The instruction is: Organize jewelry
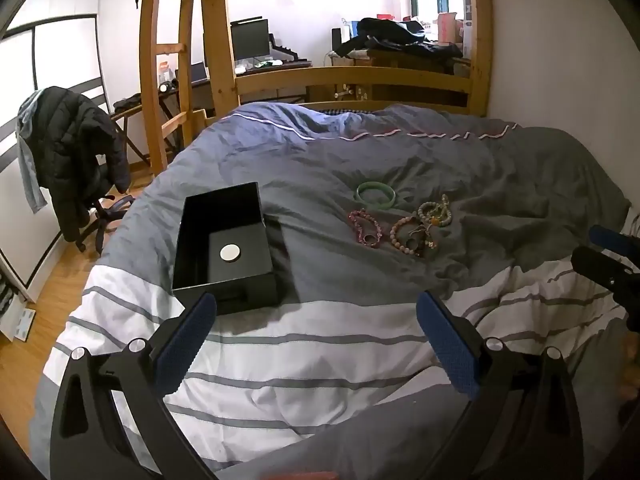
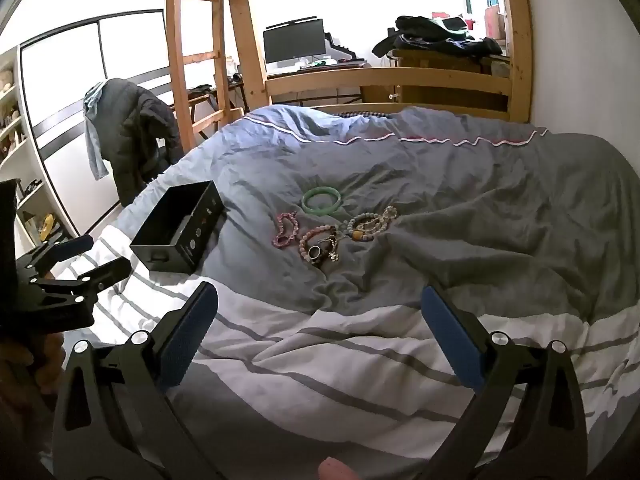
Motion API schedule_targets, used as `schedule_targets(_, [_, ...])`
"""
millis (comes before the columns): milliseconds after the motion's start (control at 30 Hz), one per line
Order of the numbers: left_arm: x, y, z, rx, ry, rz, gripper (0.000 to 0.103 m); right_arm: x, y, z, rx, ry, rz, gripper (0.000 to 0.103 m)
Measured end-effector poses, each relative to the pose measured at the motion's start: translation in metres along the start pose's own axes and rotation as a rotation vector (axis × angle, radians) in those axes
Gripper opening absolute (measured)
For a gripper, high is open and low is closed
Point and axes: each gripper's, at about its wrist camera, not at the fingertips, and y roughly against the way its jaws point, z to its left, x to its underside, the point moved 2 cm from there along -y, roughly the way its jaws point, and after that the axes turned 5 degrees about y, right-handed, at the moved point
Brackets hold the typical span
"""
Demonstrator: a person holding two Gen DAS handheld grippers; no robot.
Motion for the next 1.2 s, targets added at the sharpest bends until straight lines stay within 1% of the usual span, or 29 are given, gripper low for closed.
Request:
schedule_targets(67, [0.000,0.001,0.001,0.004,0.003,-0.006,0.099,0.000,0.000,0.000,0.000,0.001,-0.003,0.100])
schedule_targets(100, [0.001,-0.004,-0.003,-0.006,-0.004,0.018,0.099,0.000,-0.001,0.000,0.001,0.002,-0.002,0.100])
schedule_targets(233, [0.002,-0.007,-0.004,-0.008,-0.002,0.022,0.099,0.001,-0.001,0.001,0.007,0.004,-0.001,0.100])
schedule_targets(800, [0.006,-0.008,-0.003,-0.005,-0.010,0.031,0.099,0.002,-0.003,0.002,0.006,0.007,0.008,0.100])
schedule_targets(1000, [0.005,-0.008,-0.005,0.017,-0.009,0.025,0.099,0.005,-0.004,0.003,0.006,0.006,0.012,0.100])
schedule_targets(1200, [0.006,-0.009,-0.006,0.014,-0.010,0.036,0.099,0.005,-0.008,0.003,0.002,0.008,0.018,0.100])
